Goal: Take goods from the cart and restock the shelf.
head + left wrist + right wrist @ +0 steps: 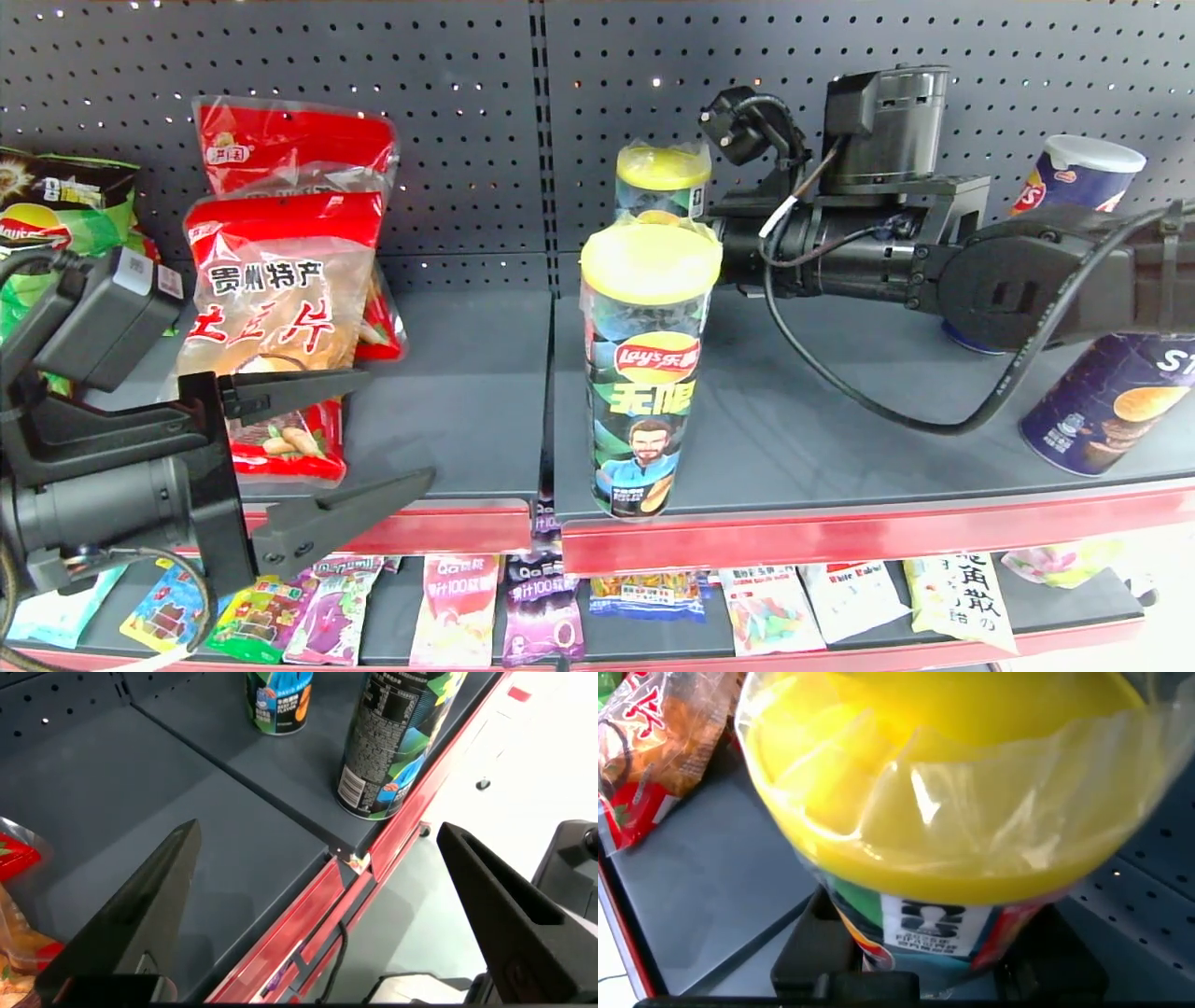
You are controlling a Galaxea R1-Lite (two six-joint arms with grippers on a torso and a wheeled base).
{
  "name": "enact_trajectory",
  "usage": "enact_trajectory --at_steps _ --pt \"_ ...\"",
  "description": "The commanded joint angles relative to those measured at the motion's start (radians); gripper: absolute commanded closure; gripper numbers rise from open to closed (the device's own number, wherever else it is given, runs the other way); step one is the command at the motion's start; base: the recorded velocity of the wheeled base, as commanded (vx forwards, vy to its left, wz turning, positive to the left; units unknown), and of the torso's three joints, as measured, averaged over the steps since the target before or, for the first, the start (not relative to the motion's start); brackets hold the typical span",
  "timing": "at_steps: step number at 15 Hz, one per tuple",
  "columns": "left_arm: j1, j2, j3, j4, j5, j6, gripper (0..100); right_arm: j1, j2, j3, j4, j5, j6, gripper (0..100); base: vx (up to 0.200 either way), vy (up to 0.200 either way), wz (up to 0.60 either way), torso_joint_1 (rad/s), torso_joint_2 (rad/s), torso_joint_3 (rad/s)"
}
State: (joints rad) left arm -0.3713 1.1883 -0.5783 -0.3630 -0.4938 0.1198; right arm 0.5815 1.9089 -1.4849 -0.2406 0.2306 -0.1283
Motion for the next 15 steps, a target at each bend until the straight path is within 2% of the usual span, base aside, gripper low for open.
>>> enact_trajectory --at_steps 1,9,10,15 --pt "0.0 -0.004 0.002 -0.001 0.0 0.0 0 0.003 -0.004 0.002 0.001 0.001 -0.001 100 0.0 0.0 0.0 0.0 0.0 0.0" --pt "0.0 -0.003 0.003 -0.001 0.0 0.0 0 0.003 0.01 0.002 0.001 -0.001 -0.001 100 0.0 0.0 0.0 0.0 0.0 0.0" --pt "0.0 -0.003 0.003 -0.001 0.0 0.0 0 0.009 0.01 0.003 0.0 -0.014 0.001 0 0.0 0.0 0.0 0.0 0.0 0.0" --pt "0.0 0.02 -0.008 -0.001 0.0 0.0 0 0.017 -0.06 0.046 0.003 -0.056 0.015 0 0.0 0.0 0.0 0.0 0.0 0.0"
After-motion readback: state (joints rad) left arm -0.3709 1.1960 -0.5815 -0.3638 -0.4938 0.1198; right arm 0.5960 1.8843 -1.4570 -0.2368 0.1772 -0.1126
